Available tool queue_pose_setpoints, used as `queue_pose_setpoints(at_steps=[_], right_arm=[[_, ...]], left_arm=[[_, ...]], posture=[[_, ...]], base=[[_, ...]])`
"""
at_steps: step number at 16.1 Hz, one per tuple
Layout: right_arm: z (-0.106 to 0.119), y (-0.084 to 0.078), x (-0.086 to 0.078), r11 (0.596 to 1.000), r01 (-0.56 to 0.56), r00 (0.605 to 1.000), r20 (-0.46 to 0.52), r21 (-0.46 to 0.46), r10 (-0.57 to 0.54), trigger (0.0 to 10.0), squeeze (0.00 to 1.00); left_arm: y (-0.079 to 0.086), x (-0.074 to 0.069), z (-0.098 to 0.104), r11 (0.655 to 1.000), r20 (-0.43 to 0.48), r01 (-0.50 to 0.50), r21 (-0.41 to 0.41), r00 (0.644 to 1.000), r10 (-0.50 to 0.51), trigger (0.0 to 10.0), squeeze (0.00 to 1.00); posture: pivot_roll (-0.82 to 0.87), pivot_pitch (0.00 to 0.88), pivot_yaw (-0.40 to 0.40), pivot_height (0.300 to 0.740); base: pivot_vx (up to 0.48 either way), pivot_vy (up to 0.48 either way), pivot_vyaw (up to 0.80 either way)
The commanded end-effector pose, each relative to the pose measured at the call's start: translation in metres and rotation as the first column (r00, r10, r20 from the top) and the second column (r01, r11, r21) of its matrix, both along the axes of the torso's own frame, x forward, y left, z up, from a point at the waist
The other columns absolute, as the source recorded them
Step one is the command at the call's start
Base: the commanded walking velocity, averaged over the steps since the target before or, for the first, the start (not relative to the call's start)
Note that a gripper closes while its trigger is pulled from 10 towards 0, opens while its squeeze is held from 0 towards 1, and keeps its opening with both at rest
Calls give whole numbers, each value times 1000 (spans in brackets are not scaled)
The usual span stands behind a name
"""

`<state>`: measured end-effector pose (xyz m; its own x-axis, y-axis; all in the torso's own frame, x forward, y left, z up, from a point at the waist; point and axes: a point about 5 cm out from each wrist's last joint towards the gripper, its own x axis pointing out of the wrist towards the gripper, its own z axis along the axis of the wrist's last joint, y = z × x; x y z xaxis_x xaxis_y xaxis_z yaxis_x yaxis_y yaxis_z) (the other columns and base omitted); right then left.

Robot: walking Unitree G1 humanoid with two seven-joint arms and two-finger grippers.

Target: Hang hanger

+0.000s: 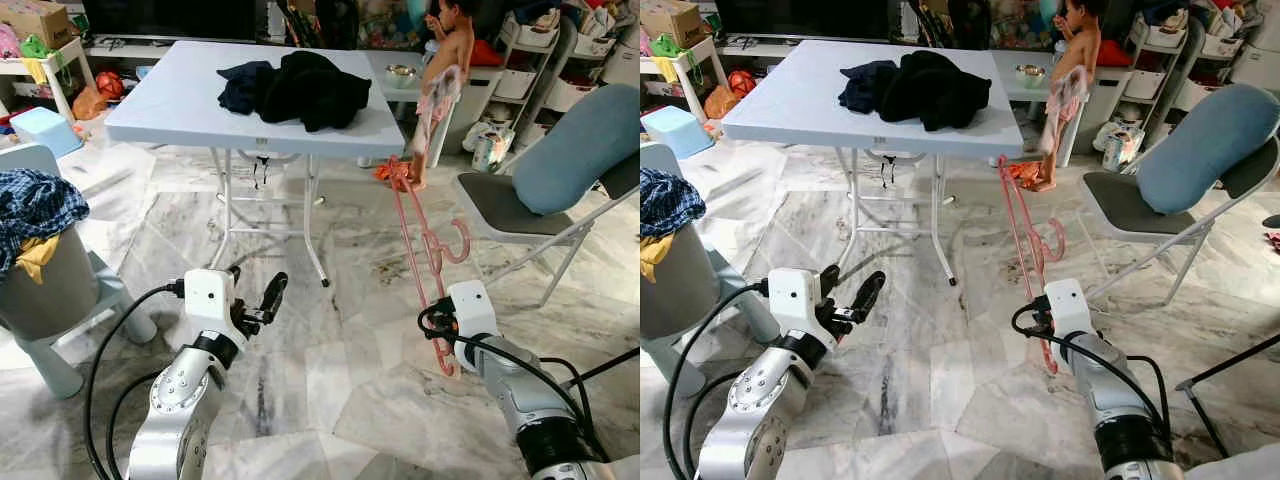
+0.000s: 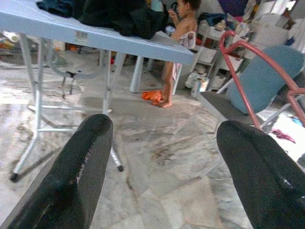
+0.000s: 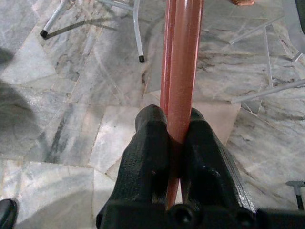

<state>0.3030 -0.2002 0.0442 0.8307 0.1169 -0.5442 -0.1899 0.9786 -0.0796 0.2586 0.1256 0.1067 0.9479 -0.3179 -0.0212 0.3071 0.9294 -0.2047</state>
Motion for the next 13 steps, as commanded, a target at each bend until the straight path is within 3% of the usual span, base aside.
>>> queue_pose_setpoints(at_steps=[1, 7, 13], right_arm=[[7, 0, 2, 1000, 7, 1000, 25, -6, -7, 10000, 0], [10, 2, 4, 1000, -6, 999, 31, -14, 6, 10000, 0], [11, 1, 4, 1000, -1, 1000, 31, -19, 2, 10000, 0]], left_arm=[[-2, 1, 3, 1000, 4, 18, -8, 1000, -17, 10000, 0], [-4, 2, 5, 999, 9, 37, -25, 999, -37, 10000, 0], [-6, 0, 4, 998, 1, 49, -34, 999, -49, 10000, 0]], posture=[[-85, 0, -90, 740], [-84, 0, -90, 740], [-89, 0, -87, 740]], base=[[300, 0, 0], [392, 244, 0], [413, 242, -552]])
